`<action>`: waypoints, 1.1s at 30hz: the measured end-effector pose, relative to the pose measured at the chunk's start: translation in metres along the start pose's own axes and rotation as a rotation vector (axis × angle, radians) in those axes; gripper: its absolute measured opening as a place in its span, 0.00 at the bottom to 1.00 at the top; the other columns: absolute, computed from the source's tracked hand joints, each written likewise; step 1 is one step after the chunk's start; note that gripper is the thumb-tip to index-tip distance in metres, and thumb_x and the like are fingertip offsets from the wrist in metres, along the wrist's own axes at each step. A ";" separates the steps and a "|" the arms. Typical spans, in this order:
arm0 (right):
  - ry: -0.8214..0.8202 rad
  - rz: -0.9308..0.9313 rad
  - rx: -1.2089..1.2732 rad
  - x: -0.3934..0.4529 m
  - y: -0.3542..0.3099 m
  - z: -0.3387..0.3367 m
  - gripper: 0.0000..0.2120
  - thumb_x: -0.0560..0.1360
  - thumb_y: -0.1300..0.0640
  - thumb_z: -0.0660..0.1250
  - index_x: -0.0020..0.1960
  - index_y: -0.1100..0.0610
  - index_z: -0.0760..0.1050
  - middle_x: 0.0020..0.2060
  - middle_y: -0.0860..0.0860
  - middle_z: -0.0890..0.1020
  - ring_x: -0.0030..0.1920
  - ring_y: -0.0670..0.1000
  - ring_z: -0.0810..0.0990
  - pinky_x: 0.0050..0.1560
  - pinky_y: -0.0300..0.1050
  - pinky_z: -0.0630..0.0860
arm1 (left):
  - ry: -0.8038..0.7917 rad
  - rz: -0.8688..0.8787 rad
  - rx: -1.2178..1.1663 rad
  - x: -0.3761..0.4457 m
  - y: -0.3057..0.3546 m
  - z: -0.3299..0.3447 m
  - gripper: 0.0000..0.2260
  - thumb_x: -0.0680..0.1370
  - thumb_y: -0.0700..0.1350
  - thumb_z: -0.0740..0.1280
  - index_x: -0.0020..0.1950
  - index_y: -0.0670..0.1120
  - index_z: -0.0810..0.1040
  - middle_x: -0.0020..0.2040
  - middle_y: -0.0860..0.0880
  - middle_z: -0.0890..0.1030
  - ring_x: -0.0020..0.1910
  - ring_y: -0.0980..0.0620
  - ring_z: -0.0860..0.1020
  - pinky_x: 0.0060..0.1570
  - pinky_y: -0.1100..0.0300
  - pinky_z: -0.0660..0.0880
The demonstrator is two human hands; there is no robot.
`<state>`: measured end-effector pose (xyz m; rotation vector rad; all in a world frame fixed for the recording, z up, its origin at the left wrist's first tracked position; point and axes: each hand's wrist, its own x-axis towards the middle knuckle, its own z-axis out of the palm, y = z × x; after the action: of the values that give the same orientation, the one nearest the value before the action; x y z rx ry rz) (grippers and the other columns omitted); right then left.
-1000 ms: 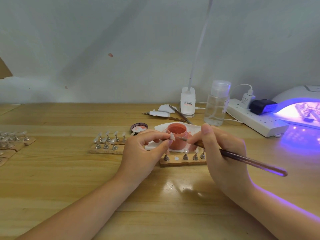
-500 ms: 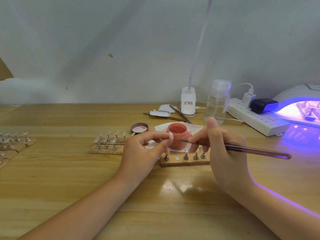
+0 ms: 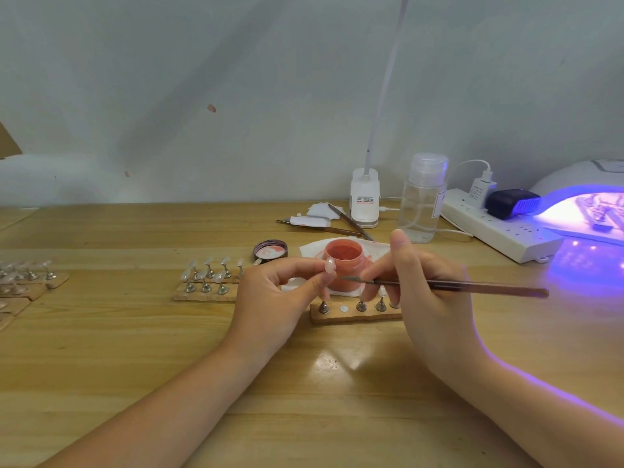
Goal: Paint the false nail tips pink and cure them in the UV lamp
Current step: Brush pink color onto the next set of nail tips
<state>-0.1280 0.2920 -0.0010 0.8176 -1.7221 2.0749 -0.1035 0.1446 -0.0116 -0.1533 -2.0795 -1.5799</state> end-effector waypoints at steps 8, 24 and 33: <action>0.013 0.029 -0.012 -0.001 0.000 0.001 0.21 0.75 0.53 0.58 0.31 0.65 0.78 0.23 0.46 0.79 0.23 0.41 0.74 0.28 0.27 0.67 | 0.013 -0.018 -0.011 0.000 0.000 0.001 0.02 0.69 0.45 0.71 0.39 0.50 0.83 0.27 0.53 0.80 0.33 0.64 0.78 0.47 0.70 0.72; 0.006 0.013 -0.007 -0.003 -0.002 0.002 0.18 0.73 0.55 0.59 0.34 0.66 0.79 0.24 0.42 0.79 0.23 0.40 0.74 0.27 0.27 0.67 | 0.011 0.003 -0.009 0.000 0.001 0.001 0.04 0.69 0.45 0.70 0.41 0.48 0.83 0.27 0.52 0.81 0.34 0.62 0.79 0.50 0.66 0.74; 0.014 -0.010 -0.003 -0.002 -0.001 0.001 0.18 0.74 0.55 0.59 0.33 0.65 0.79 0.25 0.44 0.79 0.24 0.40 0.74 0.28 0.27 0.67 | 0.010 0.046 0.030 -0.001 0.002 0.000 0.03 0.71 0.43 0.71 0.41 0.49 0.83 0.29 0.49 0.82 0.35 0.63 0.79 0.44 0.72 0.71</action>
<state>-0.1260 0.2917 -0.0012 0.8075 -1.7104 2.0664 -0.1020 0.1454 -0.0105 -0.1807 -2.0764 -1.5186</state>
